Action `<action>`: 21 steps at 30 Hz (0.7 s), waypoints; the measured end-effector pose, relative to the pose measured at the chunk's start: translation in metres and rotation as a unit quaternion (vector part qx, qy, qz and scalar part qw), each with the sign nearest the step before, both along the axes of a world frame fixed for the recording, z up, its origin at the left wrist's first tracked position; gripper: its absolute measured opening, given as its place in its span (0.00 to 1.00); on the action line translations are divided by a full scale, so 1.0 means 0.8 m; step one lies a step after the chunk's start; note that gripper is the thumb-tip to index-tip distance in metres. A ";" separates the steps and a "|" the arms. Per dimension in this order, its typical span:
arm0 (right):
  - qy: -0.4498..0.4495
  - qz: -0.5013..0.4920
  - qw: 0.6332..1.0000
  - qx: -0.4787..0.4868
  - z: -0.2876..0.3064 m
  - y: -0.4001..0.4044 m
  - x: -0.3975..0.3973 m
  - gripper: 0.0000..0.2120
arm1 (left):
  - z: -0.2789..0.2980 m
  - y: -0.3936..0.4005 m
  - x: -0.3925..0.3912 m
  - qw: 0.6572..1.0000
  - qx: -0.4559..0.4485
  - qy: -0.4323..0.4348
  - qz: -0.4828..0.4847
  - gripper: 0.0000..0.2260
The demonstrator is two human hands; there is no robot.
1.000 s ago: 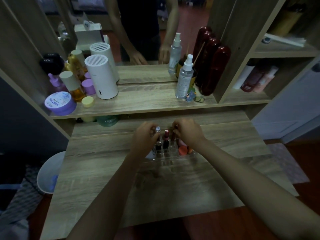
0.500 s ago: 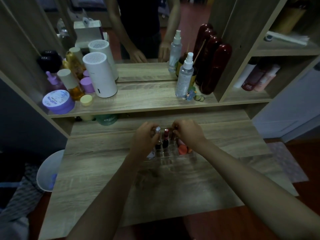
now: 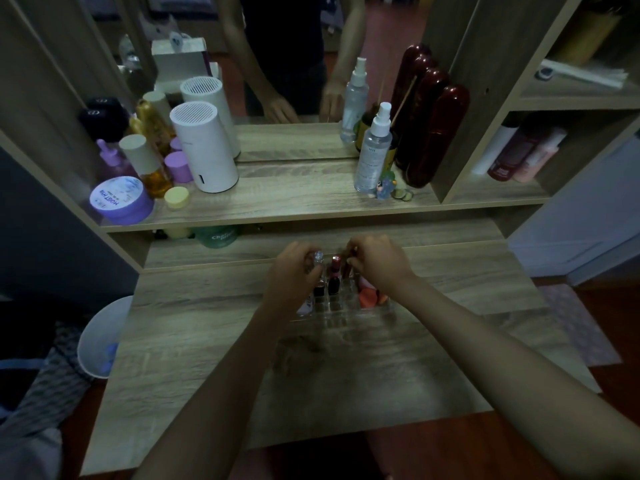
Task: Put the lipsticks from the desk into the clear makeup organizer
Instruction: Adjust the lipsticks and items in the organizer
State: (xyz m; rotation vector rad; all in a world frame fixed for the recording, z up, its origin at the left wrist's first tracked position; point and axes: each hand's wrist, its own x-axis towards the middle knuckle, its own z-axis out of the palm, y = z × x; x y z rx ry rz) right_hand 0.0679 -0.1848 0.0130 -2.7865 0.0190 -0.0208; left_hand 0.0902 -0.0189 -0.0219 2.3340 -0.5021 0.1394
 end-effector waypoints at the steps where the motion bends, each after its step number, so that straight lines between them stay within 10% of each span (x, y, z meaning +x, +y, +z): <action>1: -0.002 0.000 1.000 0.000 -0.001 0.000 0.000 0.07 | 0.000 0.000 0.000 1.000 0.001 -0.001 0.002 0.08; 21: -0.051 -0.095 0.993 0.054 0.000 -0.046 -0.022 0.14 | -0.005 0.072 -0.001 0.992 -0.020 0.006 0.122 0.08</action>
